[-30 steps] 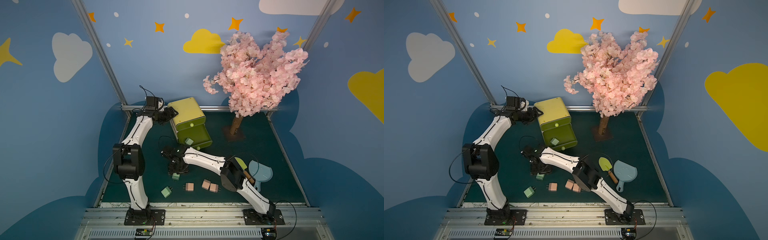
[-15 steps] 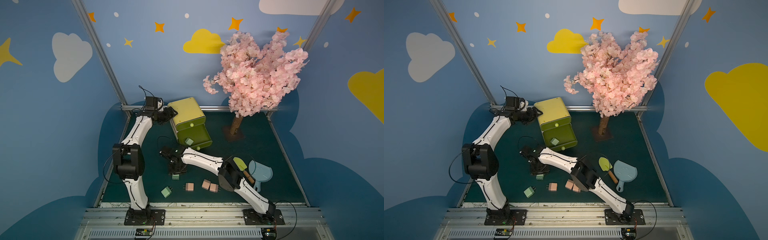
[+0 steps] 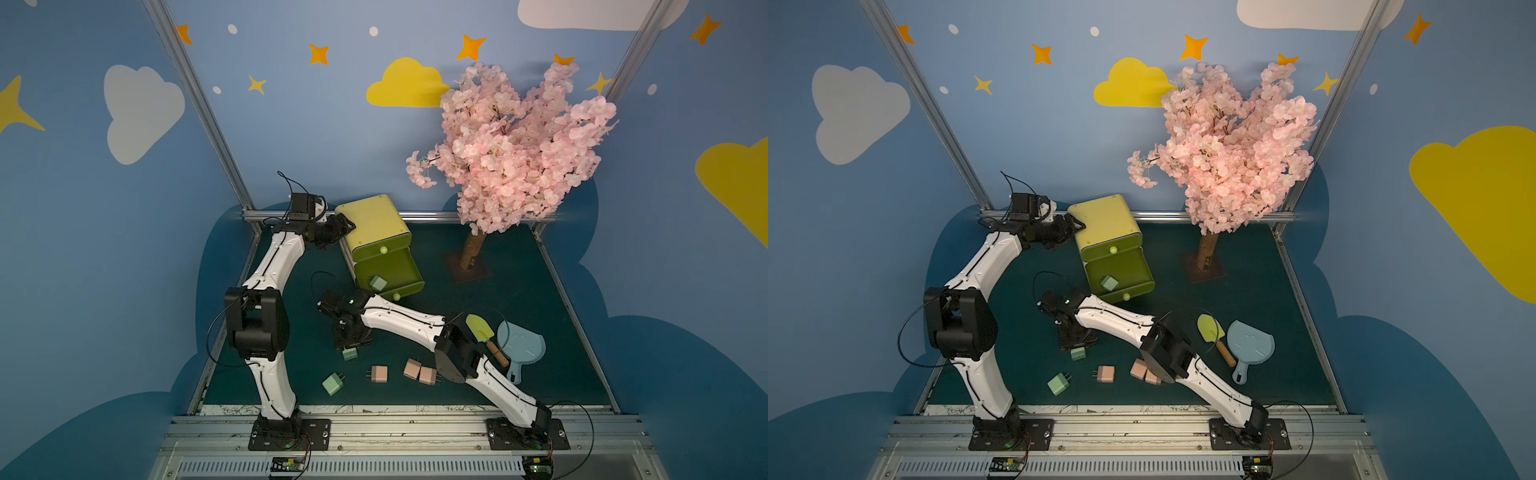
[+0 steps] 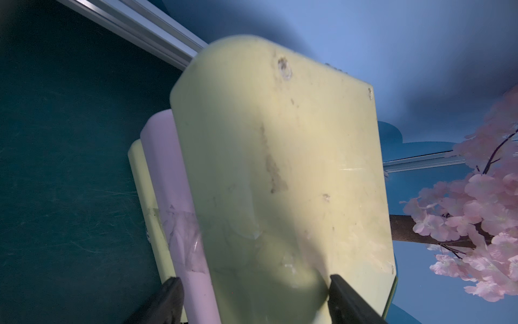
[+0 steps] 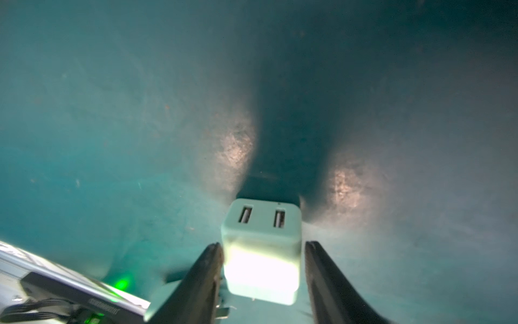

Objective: Place the plugs into the drawer by color
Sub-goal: Pick up the plug from the center of the board, then place the plug in the drawer.

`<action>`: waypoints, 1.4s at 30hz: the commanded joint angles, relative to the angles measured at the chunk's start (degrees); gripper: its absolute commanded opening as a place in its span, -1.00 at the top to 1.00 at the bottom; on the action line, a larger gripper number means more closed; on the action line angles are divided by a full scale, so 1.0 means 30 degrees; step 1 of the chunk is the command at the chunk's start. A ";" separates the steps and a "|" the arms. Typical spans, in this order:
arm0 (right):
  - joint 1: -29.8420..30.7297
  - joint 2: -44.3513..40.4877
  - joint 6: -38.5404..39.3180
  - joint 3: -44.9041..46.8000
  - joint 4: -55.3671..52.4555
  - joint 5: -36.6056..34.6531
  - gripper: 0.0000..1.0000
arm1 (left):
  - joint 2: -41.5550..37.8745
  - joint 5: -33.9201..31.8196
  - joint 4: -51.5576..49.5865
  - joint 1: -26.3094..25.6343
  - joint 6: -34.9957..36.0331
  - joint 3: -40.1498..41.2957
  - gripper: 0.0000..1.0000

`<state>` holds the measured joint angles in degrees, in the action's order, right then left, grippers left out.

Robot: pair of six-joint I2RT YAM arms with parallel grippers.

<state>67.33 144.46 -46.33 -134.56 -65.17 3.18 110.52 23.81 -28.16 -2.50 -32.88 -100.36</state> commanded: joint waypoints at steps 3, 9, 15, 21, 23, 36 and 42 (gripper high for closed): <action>0.0320 0.0365 0.1524 -0.0466 -0.0862 -0.1039 -0.17 | -0.0249 -0.0192 -0.0427 0.0199 0.0051 0.0376 -0.64; 0.0413 0.0690 0.1744 -0.0489 -0.1012 -0.1236 -0.18 | -0.0182 -0.0203 -0.0398 0.0197 0.0012 0.0376 -0.64; 0.0529 0.1452 0.1944 -0.1128 -0.1214 -0.1163 -0.15 | -0.0108 -0.0232 -0.0398 0.0195 0.0017 0.0376 -0.64; 0.0527 0.0990 0.1755 -0.1132 -0.1319 -0.1631 0.03 | -0.0102 -0.0237 -0.0427 0.0196 0.0037 0.0376 -0.64; 0.0528 0.0515 0.1756 -0.1099 -0.1363 -0.2055 0.14 | -0.0102 -0.0260 -0.0454 0.0203 0.0091 0.0347 -0.64; -0.0949 -0.5584 0.6286 -0.0174 -0.1013 -0.7227 0.59 | -0.0160 -0.1041 -0.0895 0.0159 0.0757 0.0316 -0.64; -0.3266 -0.7428 0.9853 0.1727 0.1867 -0.6207 0.74 | 0.0037 -0.1280 -0.0951 0.0160 0.0854 0.0288 -0.64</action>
<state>60.40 122.43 -23.55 -132.14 -63.40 -15.29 110.52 22.70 -28.14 -2.26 -31.86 -100.36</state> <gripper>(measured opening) 0.449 0.819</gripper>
